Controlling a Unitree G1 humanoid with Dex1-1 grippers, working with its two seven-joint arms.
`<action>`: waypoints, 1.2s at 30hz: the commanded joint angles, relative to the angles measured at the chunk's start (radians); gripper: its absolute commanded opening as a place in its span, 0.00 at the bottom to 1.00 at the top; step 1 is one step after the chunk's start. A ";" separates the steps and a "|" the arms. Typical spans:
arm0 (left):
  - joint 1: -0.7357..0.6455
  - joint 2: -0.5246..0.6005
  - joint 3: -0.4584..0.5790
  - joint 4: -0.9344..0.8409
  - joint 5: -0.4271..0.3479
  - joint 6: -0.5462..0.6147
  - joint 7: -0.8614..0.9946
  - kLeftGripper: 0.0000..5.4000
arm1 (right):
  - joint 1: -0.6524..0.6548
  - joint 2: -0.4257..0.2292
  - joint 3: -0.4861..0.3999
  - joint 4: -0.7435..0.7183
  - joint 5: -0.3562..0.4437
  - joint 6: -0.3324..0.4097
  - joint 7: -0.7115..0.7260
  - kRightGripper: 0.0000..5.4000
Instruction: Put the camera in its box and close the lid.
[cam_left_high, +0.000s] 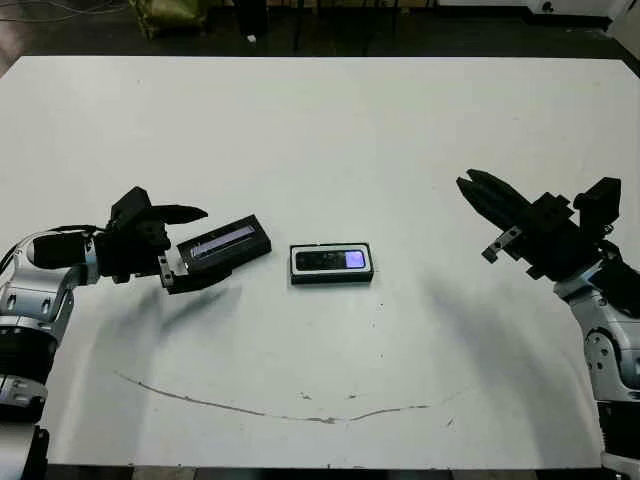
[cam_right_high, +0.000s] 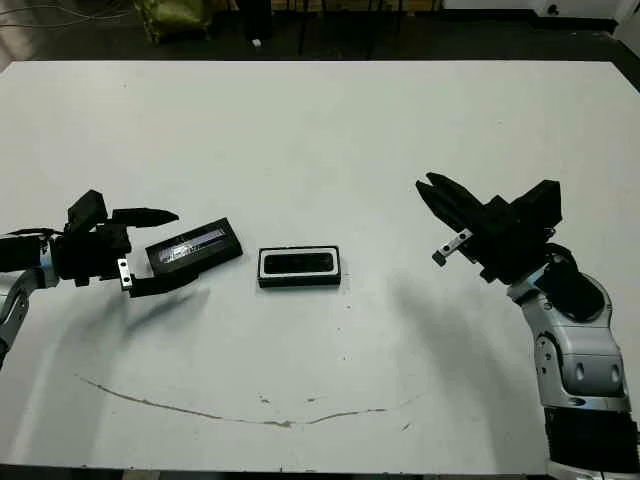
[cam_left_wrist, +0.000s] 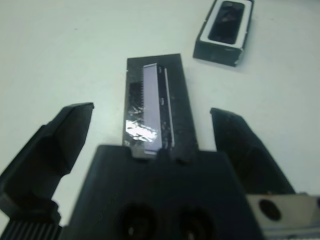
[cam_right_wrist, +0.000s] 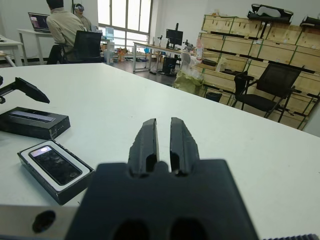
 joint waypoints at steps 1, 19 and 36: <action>0.025 -0.004 0.001 0.010 0.009 -0.001 0.002 1.00 | 0.018 -0.008 0.002 0.009 -0.005 0.014 -0.001 0.00; 0.003 0.009 -0.008 0.069 0.016 0.001 -0.077 1.00 | 0.013 -0.012 -0.003 0.011 0.005 0.029 0.007 0.00; -0.020 -0.016 0.016 0.190 0.023 -0.066 -0.066 1.00 | 0.012 -0.013 -0.006 0.024 0.007 0.024 0.029 0.00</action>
